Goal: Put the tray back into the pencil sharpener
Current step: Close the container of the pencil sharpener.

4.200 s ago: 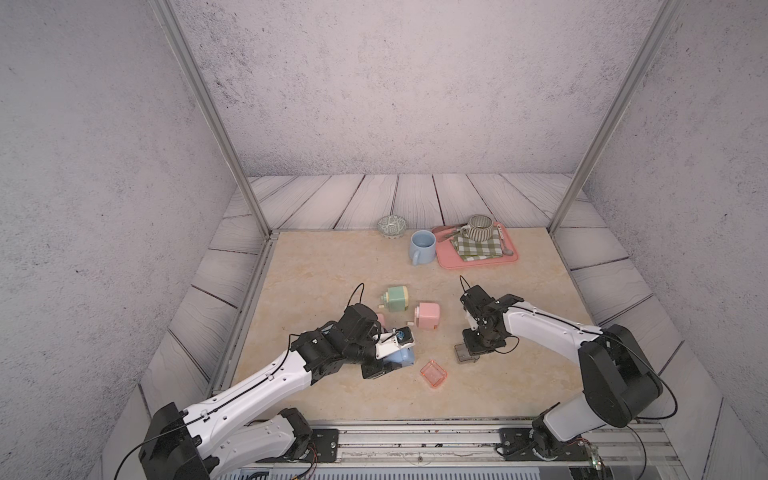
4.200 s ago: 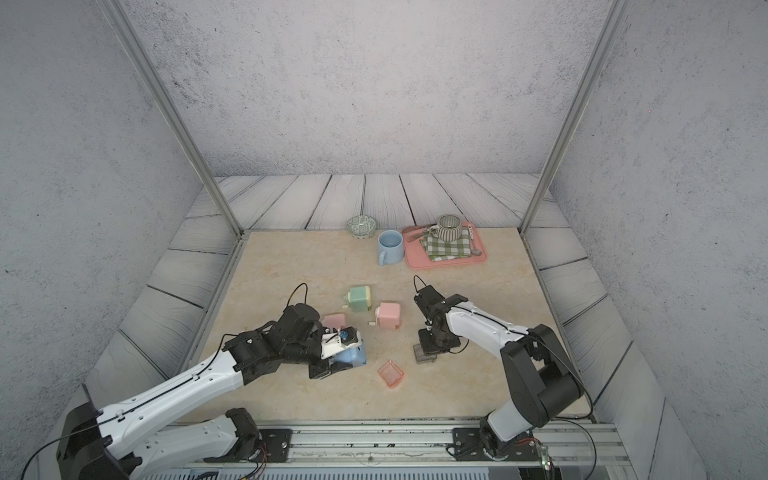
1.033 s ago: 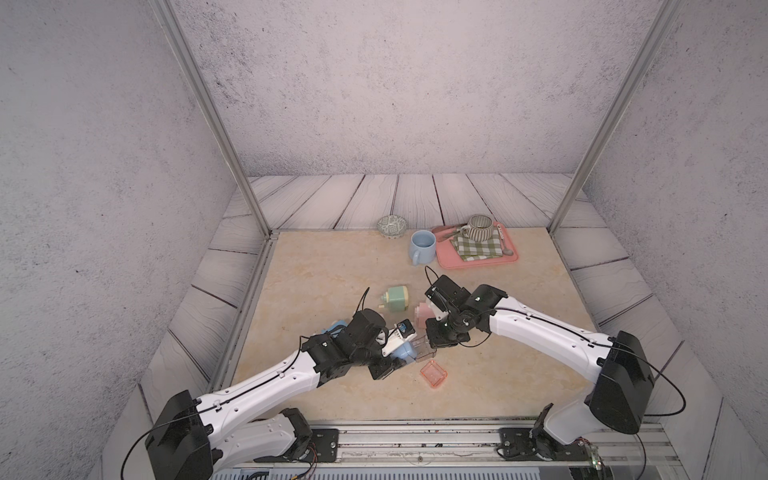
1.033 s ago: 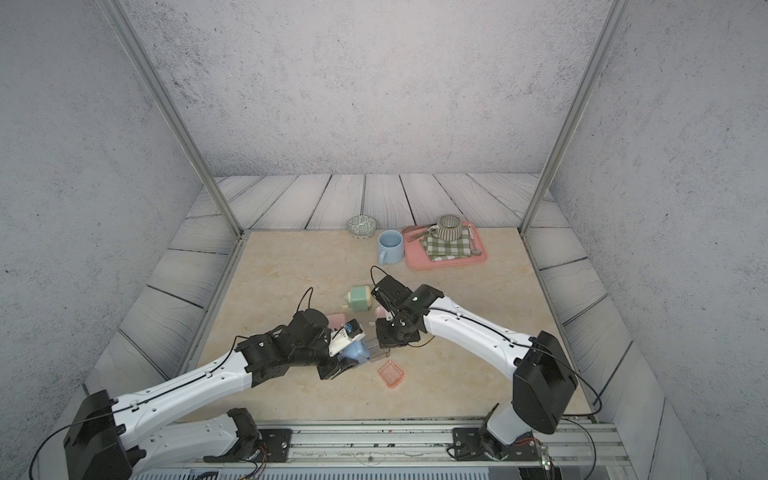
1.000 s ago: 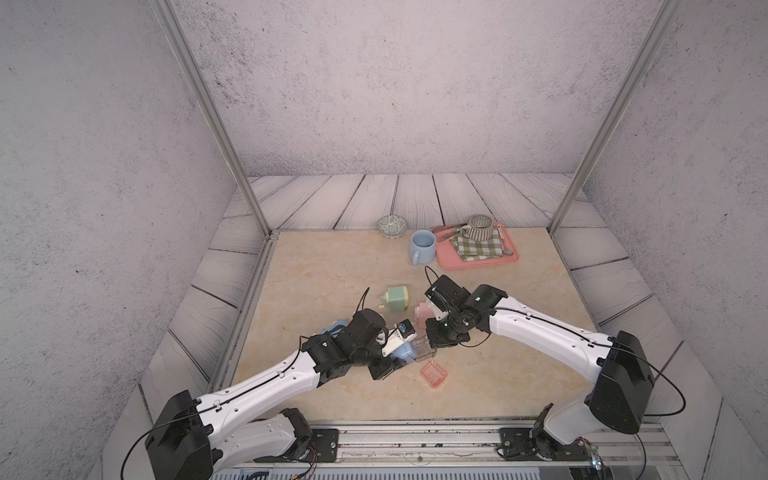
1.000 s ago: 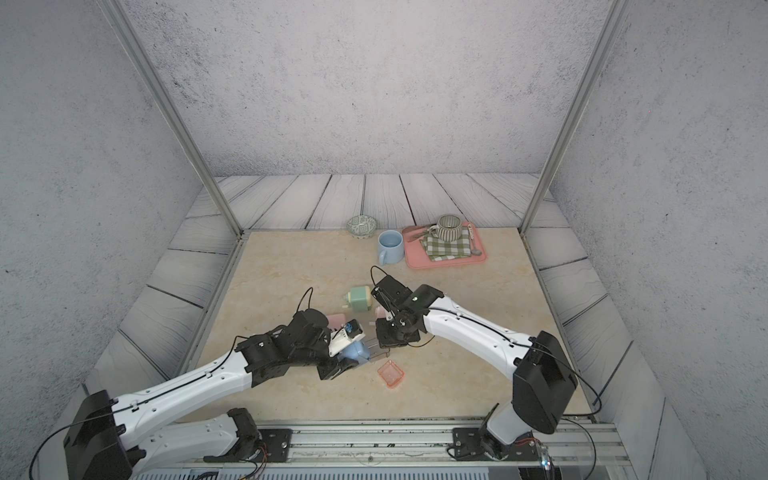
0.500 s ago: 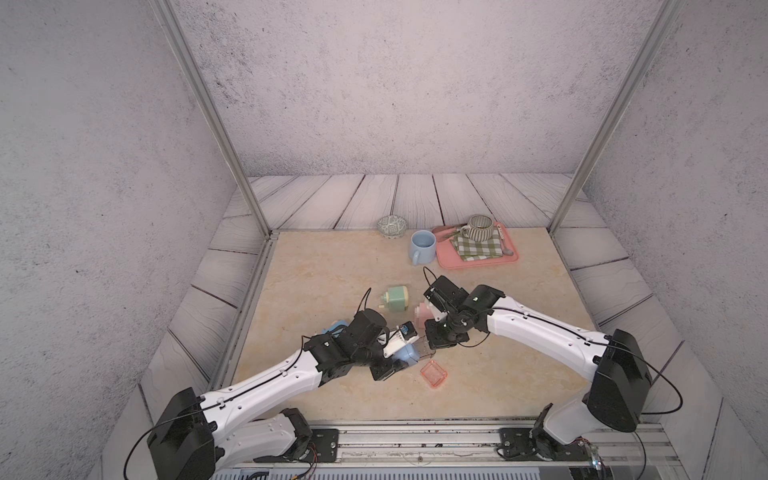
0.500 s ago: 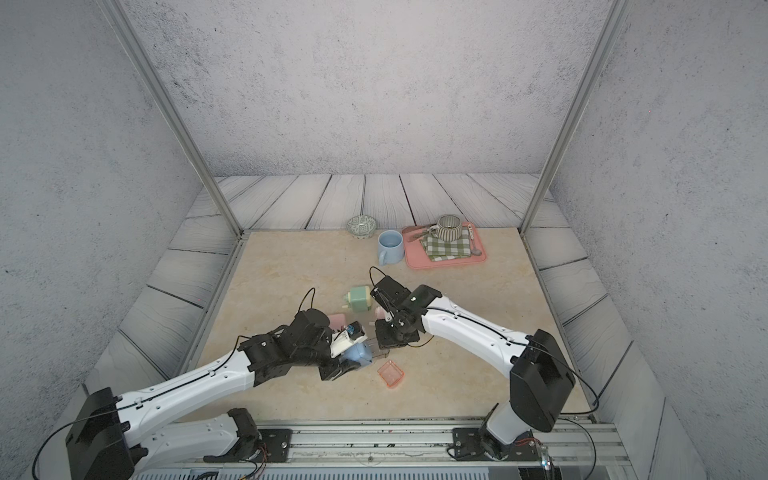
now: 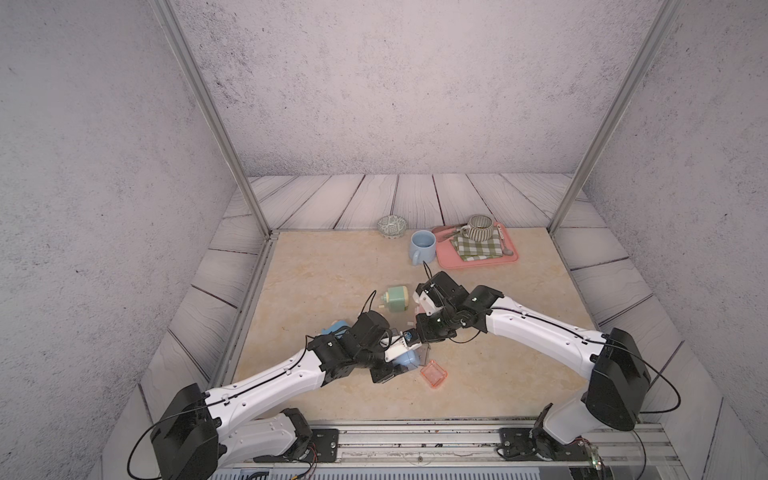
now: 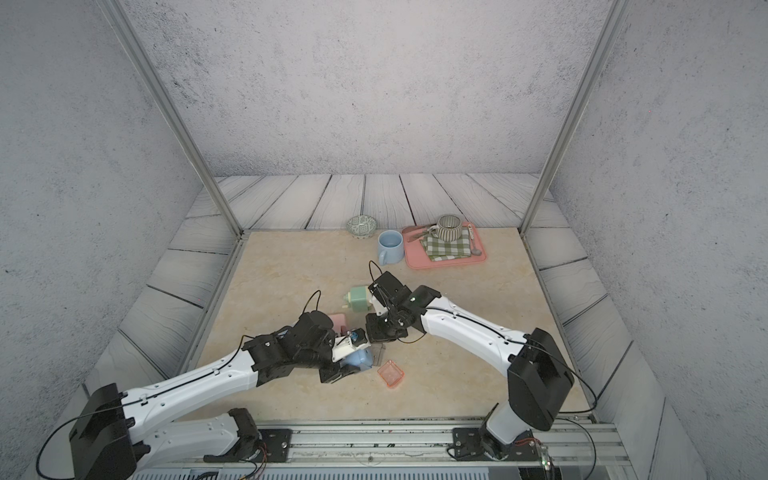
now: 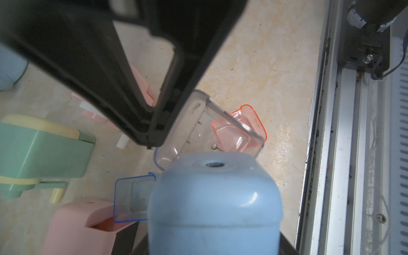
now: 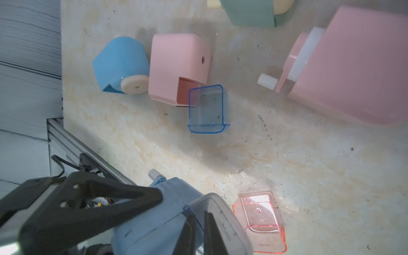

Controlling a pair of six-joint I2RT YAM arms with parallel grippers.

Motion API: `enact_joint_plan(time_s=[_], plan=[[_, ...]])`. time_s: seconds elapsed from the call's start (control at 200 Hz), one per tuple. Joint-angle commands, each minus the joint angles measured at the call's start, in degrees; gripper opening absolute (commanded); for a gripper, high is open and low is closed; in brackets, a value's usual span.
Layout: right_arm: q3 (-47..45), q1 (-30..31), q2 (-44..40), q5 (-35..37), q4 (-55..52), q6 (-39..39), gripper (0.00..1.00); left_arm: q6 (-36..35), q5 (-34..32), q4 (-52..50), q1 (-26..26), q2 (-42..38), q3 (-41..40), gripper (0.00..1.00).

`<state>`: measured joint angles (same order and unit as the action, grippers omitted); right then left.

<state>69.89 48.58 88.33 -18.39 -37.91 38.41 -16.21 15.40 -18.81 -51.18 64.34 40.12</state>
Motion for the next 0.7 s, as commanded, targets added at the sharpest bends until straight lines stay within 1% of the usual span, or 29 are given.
enact_joint_plan(time_s=[0.0, 0.16, 0.285, 0.375, 0.621, 0.696], plan=[[-2.7, 1.4, -1.4, -5.4, 3.1, 2.2, 0.12, 3.3, -1.9, 10.4, 0.0, -1.5, 0.6, 0.20], [-4.6, 1.0, -2.7, -4.4, 3.3, 2.7, 0.12, 3.8, -2.8, 10.1, 0.1, -2.5, -1.3, 0.20], [-5.1, 0.6, -3.2, -4.5, 4.0, 3.2, 0.12, 4.1, -3.4, 8.1, 0.1, -2.5, -1.9, 0.20], [-5.0, 0.4, -3.6, -5.0, 4.2, 3.4, 0.13, 3.9, -3.3, 8.7, 0.1, -2.6, -2.7, 0.20], [-4.2, -1.2, -7.7, -6.1, 2.0, 2.3, 0.26, 1.2, -1.5, 8.1, 0.1, -1.9, -4.4, 0.20], [-4.4, -1.9, -9.3, -5.8, 0.1, 0.6, 0.31, 0.2, -0.7, 7.6, 0.1, -1.3, -4.6, 0.20]])
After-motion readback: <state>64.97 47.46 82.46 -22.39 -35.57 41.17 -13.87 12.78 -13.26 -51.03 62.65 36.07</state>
